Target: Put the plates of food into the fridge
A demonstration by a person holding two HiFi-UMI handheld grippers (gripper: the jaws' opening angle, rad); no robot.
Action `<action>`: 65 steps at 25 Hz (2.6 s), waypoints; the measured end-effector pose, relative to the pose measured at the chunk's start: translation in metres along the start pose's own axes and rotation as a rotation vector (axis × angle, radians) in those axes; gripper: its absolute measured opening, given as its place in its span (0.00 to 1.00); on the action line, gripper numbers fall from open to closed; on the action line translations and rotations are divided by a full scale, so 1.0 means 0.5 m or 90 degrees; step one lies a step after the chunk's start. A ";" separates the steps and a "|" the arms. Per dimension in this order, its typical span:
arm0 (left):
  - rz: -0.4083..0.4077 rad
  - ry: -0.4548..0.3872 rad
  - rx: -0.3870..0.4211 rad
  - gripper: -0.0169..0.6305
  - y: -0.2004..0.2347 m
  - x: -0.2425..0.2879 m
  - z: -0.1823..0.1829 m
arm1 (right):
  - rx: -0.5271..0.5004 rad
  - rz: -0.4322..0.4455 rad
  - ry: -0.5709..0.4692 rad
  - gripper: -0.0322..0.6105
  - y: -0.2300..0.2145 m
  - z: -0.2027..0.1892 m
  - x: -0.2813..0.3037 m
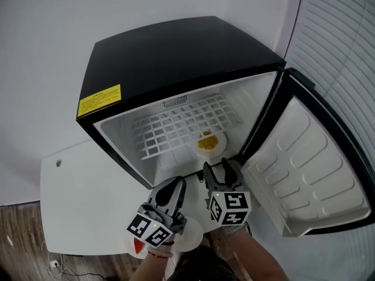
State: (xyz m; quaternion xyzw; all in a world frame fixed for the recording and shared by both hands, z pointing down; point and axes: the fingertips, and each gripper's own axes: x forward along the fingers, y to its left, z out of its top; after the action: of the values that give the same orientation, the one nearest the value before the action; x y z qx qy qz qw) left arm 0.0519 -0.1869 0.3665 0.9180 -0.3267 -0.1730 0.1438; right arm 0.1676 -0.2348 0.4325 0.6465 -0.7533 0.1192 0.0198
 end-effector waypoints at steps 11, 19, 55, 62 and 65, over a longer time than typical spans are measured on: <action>0.003 -0.004 0.022 0.04 -0.050 -0.108 0.038 | -0.078 0.094 -0.026 0.38 0.113 0.023 -0.178; 0.021 -0.006 0.048 0.04 -0.070 -0.207 0.064 | -0.083 0.111 -0.001 0.38 0.158 -0.021 -0.285; 0.161 0.026 0.088 0.04 -0.061 -0.554 0.025 | 0.519 0.081 0.349 0.38 0.221 -0.516 -0.388; 0.170 0.022 0.076 0.04 -0.046 -0.564 0.026 | 0.632 0.110 0.326 0.16 0.242 -0.512 -0.378; 0.170 0.019 0.071 0.04 -0.042 -0.561 0.027 | 0.665 0.128 0.315 0.15 0.247 -0.512 -0.375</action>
State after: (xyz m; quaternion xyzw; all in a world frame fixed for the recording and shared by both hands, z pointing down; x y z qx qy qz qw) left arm -0.1457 0.0091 0.4094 0.8754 -0.4528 -0.1202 0.1192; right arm 0.0456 0.0162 0.6275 0.4487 -0.6253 0.6235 -0.1377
